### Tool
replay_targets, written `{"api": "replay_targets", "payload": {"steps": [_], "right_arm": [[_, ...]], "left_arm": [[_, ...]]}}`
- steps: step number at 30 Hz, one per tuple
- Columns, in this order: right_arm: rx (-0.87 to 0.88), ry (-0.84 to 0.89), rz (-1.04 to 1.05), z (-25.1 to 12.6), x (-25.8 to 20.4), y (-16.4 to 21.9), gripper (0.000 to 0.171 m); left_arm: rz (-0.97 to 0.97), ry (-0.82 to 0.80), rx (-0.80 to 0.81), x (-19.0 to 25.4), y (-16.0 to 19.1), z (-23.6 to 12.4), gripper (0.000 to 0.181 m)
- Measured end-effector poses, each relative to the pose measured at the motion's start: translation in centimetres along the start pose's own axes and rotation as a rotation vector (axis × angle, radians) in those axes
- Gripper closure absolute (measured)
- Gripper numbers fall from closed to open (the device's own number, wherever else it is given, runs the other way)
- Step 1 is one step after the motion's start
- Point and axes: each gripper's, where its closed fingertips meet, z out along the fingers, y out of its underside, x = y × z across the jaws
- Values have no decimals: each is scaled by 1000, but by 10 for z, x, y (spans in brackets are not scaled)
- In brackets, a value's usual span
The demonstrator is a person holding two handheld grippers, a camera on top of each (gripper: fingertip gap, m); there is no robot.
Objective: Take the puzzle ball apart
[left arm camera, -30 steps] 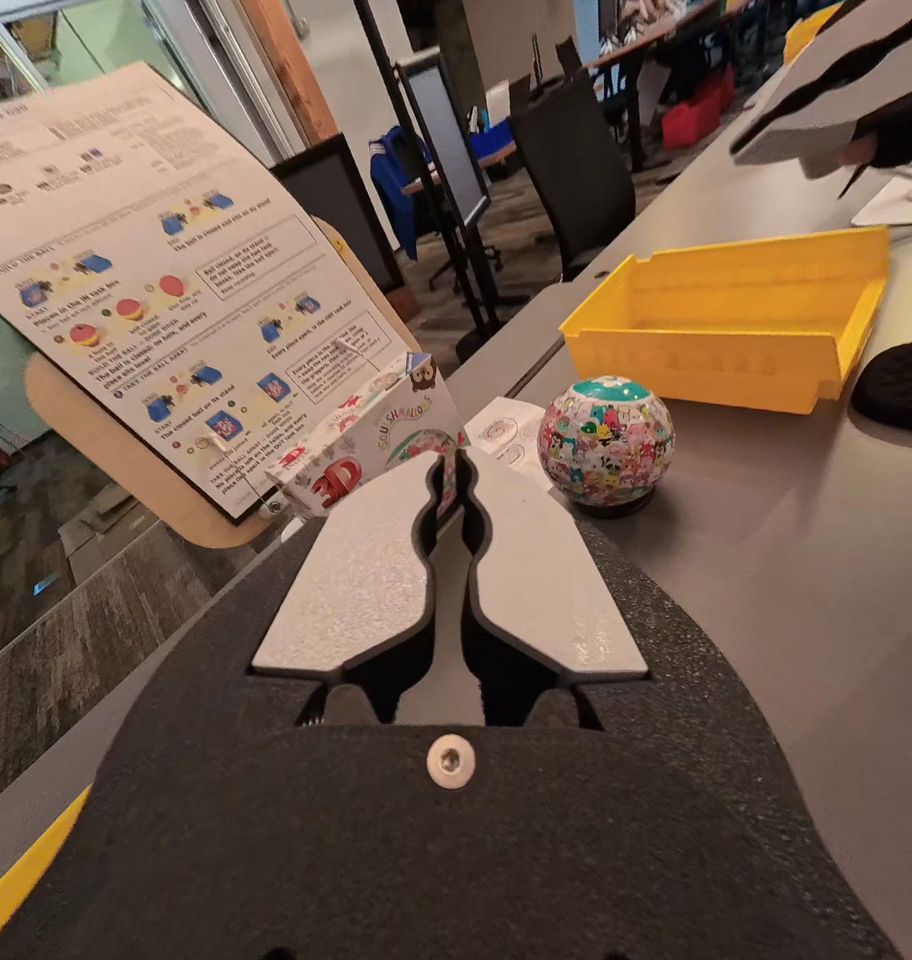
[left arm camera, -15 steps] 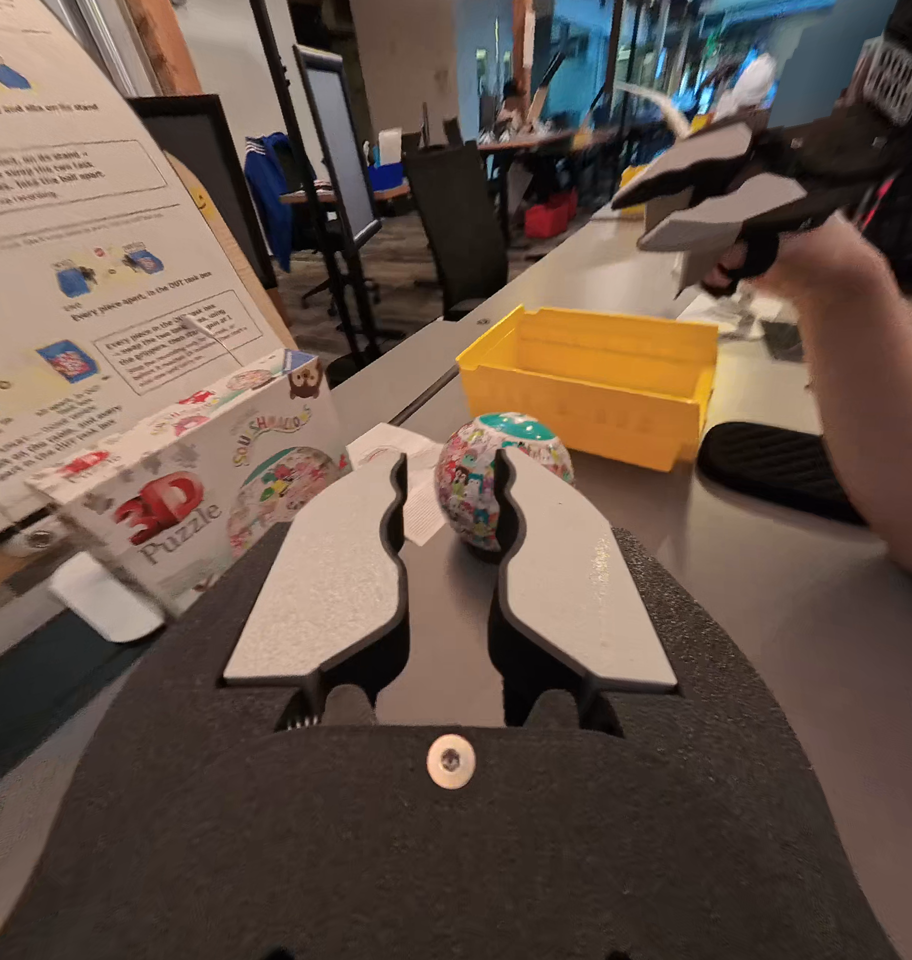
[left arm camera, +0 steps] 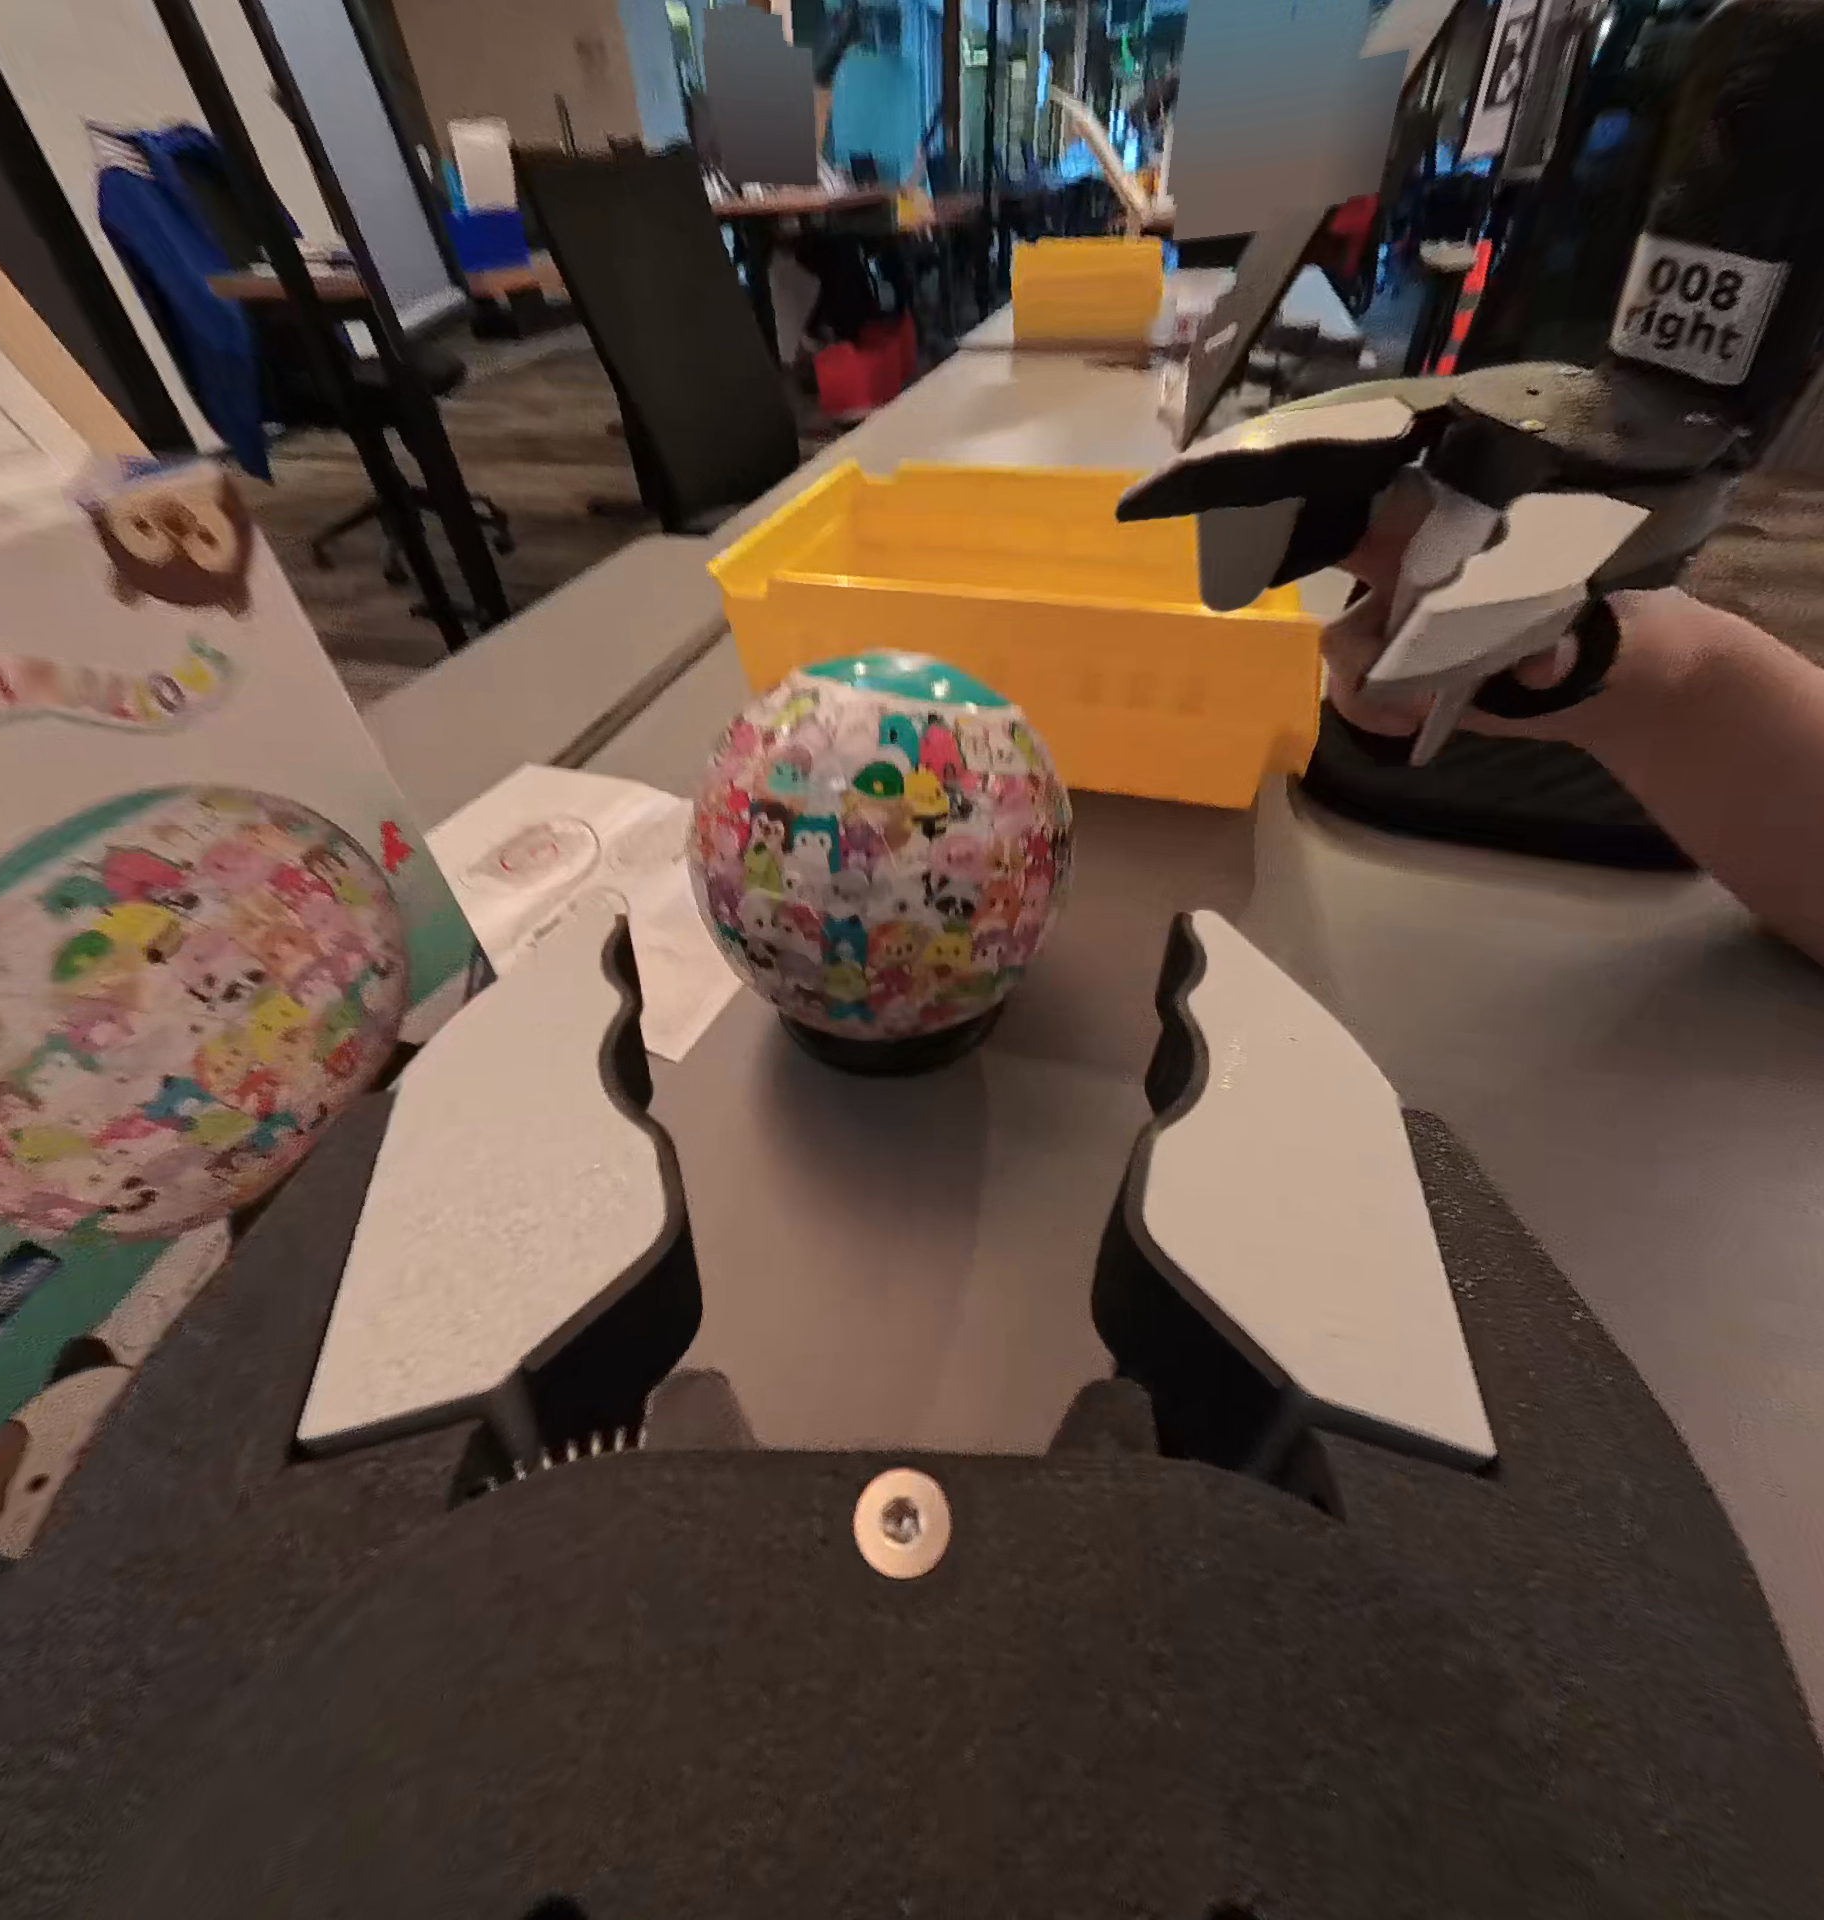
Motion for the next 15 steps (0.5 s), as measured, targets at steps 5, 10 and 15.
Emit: {"api": "replay_targets", "payload": {"steps": [5, 10, 15], "right_arm": [[-105, 75, 12, 17, 0, 43, 60], [-168, 80, 105, 27, 7, 72, 49], [-196, 62, 137, 39, 13, 80, 49]], "left_arm": [[-42, 47, -15, -2, 21, 25, 77], [-79, 114, -75, -7, 37, 48, 71], [-93, 191, -82, -6, 37, 63, 71]]}}
